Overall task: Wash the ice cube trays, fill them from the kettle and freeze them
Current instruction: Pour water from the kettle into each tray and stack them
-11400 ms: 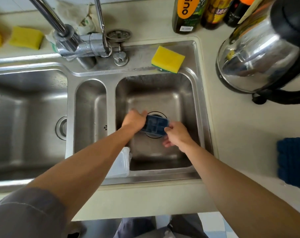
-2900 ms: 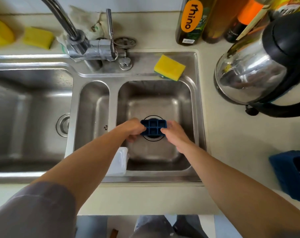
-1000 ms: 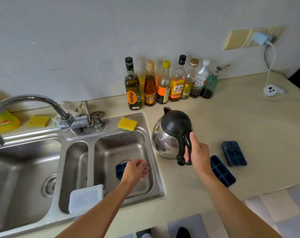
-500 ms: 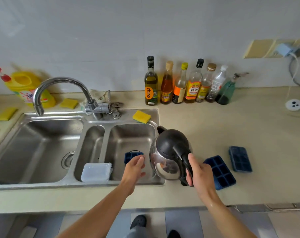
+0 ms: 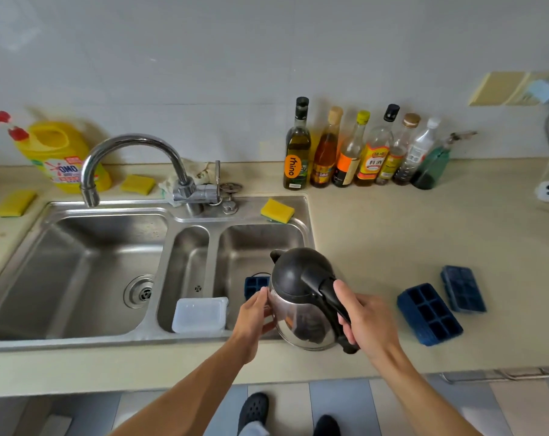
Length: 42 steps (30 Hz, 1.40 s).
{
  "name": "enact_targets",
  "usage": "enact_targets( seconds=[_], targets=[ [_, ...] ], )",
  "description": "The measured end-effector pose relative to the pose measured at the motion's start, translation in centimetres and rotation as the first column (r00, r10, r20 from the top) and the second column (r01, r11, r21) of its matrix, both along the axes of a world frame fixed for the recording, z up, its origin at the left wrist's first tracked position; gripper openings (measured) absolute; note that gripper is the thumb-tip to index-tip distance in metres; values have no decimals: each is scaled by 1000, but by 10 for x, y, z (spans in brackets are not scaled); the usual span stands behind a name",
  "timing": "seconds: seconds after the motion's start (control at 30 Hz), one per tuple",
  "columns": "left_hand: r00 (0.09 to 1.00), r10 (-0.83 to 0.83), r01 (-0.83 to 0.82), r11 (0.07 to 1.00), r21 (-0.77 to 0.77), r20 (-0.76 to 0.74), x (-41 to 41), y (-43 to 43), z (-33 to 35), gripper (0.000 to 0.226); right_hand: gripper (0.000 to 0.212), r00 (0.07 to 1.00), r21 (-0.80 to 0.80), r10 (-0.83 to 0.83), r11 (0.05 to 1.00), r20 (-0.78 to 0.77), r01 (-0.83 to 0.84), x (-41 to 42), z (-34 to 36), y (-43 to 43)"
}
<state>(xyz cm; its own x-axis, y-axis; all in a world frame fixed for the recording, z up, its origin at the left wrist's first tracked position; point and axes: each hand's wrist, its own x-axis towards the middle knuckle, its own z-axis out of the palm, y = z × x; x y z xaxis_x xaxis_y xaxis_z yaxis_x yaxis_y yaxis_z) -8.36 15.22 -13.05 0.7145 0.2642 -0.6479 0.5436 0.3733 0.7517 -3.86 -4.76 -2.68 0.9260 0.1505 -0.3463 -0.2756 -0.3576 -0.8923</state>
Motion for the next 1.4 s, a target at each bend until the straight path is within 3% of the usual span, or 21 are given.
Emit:
enact_targets(
  seconds=[0.63,1.4],
  targets=[
    [999,-38,31,984,-173,-33,-10,27,-8,46,63,997,-161,69,984,-33,-73,9,31,34],
    [997,-30,17,986,-164,-77,-9,29,-2,53,67,991,-215,124,968,-50,-132,32,30,51]
  ],
)
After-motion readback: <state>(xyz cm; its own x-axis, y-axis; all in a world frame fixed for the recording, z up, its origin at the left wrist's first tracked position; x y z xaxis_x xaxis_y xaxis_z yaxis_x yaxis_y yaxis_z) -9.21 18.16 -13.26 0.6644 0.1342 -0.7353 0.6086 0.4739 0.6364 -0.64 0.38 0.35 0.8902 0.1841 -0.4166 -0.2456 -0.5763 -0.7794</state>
